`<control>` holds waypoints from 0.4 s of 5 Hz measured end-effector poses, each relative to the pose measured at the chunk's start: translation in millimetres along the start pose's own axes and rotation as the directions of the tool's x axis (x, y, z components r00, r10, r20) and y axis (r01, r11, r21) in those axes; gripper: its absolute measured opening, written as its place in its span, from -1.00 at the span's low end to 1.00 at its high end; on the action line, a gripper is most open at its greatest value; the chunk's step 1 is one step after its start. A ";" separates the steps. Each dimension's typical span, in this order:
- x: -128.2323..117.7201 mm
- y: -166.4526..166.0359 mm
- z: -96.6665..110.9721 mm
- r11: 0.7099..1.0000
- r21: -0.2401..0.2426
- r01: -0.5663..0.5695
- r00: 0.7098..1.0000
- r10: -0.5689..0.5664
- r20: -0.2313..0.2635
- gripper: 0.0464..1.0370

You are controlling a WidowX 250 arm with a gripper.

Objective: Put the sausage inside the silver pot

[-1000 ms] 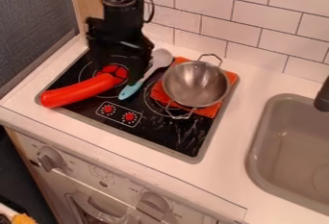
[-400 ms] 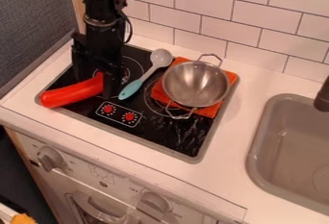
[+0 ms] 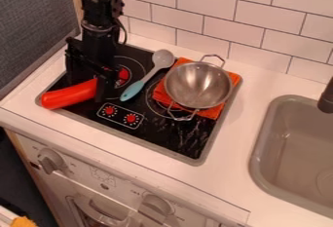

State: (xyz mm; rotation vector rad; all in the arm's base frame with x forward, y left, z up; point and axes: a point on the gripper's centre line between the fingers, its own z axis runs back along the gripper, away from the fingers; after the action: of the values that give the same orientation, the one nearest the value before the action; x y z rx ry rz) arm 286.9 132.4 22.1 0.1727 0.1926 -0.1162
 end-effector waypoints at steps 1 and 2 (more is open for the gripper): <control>-1.5 4.7 -5.1 0.999 0.011 -0.034 0.998 0.034 -0.048 0.80; -4.5 5.9 -6.1 0.998 0.033 -0.055 0.995 0.057 -0.078 0.24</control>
State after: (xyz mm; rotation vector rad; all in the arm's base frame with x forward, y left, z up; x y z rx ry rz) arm 282.2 139.8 18.0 0.2134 0.2649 -0.0563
